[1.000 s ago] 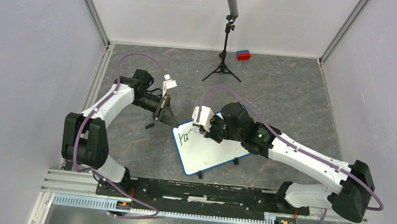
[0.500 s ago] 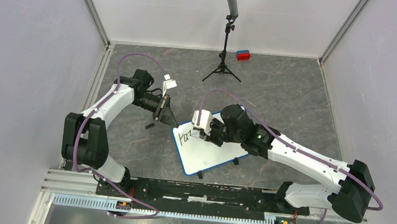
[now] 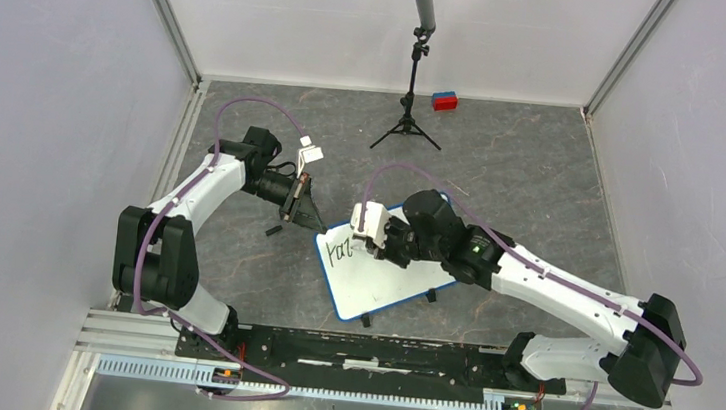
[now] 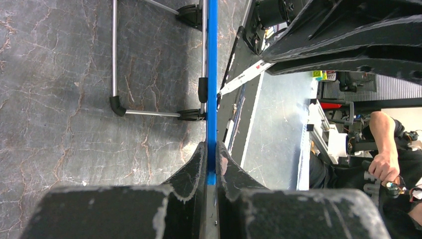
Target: Write a sentence on the whiteboard
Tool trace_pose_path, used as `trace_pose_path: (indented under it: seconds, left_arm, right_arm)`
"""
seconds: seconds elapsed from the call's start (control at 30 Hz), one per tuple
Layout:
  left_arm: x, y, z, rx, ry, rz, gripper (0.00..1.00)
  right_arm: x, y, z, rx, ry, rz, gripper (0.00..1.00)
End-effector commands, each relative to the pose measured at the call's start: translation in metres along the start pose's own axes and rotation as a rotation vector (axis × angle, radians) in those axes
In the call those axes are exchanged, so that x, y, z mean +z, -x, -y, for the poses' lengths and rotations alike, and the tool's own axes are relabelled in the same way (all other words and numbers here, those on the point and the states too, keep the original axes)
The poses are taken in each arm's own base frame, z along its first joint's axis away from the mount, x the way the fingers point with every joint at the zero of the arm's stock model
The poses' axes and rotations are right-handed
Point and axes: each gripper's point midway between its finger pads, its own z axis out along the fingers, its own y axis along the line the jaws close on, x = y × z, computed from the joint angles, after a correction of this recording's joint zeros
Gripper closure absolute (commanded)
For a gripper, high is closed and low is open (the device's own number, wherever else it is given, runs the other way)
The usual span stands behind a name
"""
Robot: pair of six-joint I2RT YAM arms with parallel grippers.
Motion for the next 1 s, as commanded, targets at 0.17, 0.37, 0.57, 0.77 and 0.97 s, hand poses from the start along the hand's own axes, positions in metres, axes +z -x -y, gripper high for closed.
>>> trace_pose_path:
  seconds: [0.17, 0.37, 0.57, 0.77, 0.97]
  left_arm:
    - [0.003, -0.004, 0.0, 0.044, -0.016, -0.004, 0.98]
    - [0.003, -0.004, 0.0, 0.045, -0.013, -0.004, 0.98]
    - [0.003, -0.004, 0.0, 0.046, -0.013, -0.004, 0.98]
    - [0.003, -0.005, 0.0, 0.044, -0.013, -0.005, 0.98]
    - [0.003, -0.005, -0.001, 0.045, -0.01, -0.006, 0.98]
  right_arm:
    - [-0.016, 0.059, 0.027, -0.034, -0.09, 0.136, 1.0]
    - [-0.007, 0.054, 0.029, -0.022, -0.092, 0.119, 1.0]
    - [-0.002, 0.041, 0.03, -0.019, -0.107, 0.082, 1.0]
    - [0.002, 0.028, 0.028, -0.015, -0.105, 0.044, 1.0]
    - [0.0, 0.026, 0.02, -0.012, -0.068, 0.04, 1.0]
